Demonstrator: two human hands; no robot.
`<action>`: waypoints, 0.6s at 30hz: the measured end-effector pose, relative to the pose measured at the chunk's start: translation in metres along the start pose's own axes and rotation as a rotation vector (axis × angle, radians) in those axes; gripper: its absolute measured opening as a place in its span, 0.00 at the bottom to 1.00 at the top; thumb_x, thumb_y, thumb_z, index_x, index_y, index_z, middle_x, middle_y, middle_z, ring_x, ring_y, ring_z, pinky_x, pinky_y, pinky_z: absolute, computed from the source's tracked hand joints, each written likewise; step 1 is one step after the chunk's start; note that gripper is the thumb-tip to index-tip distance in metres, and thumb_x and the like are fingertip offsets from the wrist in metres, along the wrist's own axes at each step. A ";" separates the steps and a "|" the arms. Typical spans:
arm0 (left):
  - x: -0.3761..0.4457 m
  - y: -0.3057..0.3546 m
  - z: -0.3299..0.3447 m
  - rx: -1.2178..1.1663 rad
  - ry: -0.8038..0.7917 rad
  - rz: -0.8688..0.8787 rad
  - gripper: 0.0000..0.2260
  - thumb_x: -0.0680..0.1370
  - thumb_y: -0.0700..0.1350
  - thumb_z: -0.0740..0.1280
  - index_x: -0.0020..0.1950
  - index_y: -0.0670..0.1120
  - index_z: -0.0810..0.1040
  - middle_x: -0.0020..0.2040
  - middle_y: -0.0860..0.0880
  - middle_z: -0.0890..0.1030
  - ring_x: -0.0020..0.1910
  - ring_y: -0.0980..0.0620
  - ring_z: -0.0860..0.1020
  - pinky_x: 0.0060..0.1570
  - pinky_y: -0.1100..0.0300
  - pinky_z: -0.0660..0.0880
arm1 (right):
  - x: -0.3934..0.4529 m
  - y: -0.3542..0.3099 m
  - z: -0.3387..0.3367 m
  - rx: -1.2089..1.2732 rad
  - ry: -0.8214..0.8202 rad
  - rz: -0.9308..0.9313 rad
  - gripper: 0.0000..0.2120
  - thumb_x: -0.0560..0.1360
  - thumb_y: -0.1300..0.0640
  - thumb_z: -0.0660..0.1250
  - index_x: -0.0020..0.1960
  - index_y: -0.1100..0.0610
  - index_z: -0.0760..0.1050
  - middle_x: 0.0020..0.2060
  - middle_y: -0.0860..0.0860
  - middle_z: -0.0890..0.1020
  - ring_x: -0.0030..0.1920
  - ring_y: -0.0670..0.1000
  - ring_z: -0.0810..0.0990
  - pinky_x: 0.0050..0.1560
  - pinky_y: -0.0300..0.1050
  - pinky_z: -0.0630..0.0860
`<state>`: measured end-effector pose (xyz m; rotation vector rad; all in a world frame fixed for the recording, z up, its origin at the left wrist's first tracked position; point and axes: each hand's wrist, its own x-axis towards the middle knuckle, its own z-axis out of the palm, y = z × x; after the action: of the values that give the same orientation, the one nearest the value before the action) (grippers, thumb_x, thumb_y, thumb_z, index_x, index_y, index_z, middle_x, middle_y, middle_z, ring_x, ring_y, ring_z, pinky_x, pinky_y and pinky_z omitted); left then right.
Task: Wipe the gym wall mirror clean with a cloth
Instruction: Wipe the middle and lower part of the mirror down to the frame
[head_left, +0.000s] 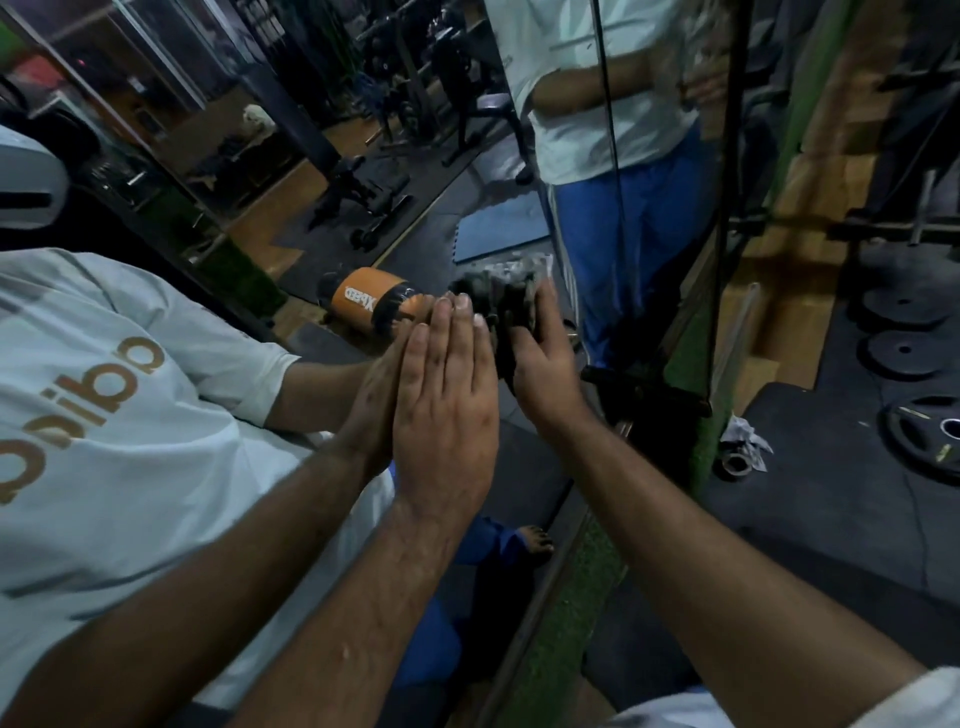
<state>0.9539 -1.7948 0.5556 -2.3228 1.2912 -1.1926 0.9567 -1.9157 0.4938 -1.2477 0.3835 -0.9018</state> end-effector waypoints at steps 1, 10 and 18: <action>0.000 -0.002 0.000 -0.034 0.018 0.009 0.26 0.82 0.40 0.57 0.80 0.38 0.59 0.81 0.39 0.60 0.81 0.41 0.54 0.80 0.47 0.44 | -0.006 -0.002 -0.001 -0.022 -0.038 -0.099 0.32 0.80 0.53 0.60 0.83 0.47 0.59 0.83 0.53 0.62 0.83 0.55 0.60 0.82 0.61 0.60; -0.056 -0.027 -0.028 -0.195 0.004 -0.055 0.27 0.78 0.39 0.68 0.77 0.37 0.67 0.78 0.38 0.65 0.80 0.41 0.59 0.80 0.47 0.49 | -0.039 0.043 0.029 -0.061 0.289 0.435 0.34 0.79 0.42 0.56 0.84 0.46 0.56 0.82 0.53 0.64 0.80 0.57 0.66 0.78 0.58 0.65; -0.083 -0.036 -0.028 -0.062 -0.070 0.040 0.28 0.80 0.42 0.56 0.80 0.38 0.58 0.81 0.39 0.57 0.82 0.41 0.51 0.80 0.46 0.42 | -0.090 0.051 0.033 -0.222 0.224 0.109 0.31 0.83 0.52 0.58 0.85 0.51 0.55 0.81 0.54 0.65 0.81 0.55 0.64 0.79 0.53 0.64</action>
<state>0.9314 -1.7031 0.5485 -2.3476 1.3615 -1.0641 0.9433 -1.8234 0.4381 -1.3172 0.7395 -0.9261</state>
